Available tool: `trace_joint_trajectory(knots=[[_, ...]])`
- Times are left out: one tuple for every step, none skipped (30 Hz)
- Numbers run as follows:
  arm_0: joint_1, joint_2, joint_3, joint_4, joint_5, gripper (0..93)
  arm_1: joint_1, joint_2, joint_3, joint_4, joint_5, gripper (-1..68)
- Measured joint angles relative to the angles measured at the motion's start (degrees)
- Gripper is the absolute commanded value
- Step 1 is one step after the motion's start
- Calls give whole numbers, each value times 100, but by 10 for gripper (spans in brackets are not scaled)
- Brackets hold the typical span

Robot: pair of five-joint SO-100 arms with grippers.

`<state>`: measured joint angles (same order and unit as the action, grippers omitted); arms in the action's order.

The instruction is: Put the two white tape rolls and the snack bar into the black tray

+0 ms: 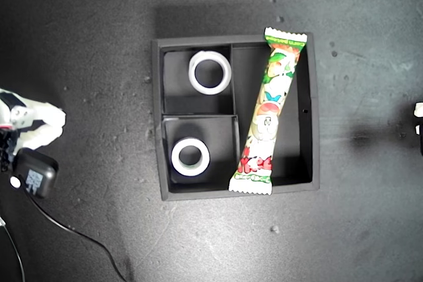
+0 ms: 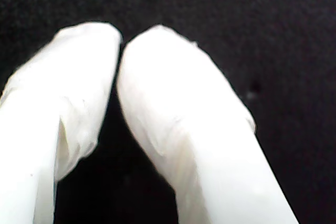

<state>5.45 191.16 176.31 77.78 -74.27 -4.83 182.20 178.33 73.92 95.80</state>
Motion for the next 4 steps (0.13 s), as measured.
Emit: trace_joint_trajectory(knots=[[0, 0, 0, 0, 0, 2, 0, 0, 0, 0, 0, 68], [0, 0, 0, 0, 0, 2, 0, 0, 0, 0, 0, 68], [0, 0, 0, 0, 0, 2, 0, 0, 0, 0, 0, 68], [0, 0, 0, 0, 0, 2, 0, 0, 0, 0, 0, 68]])
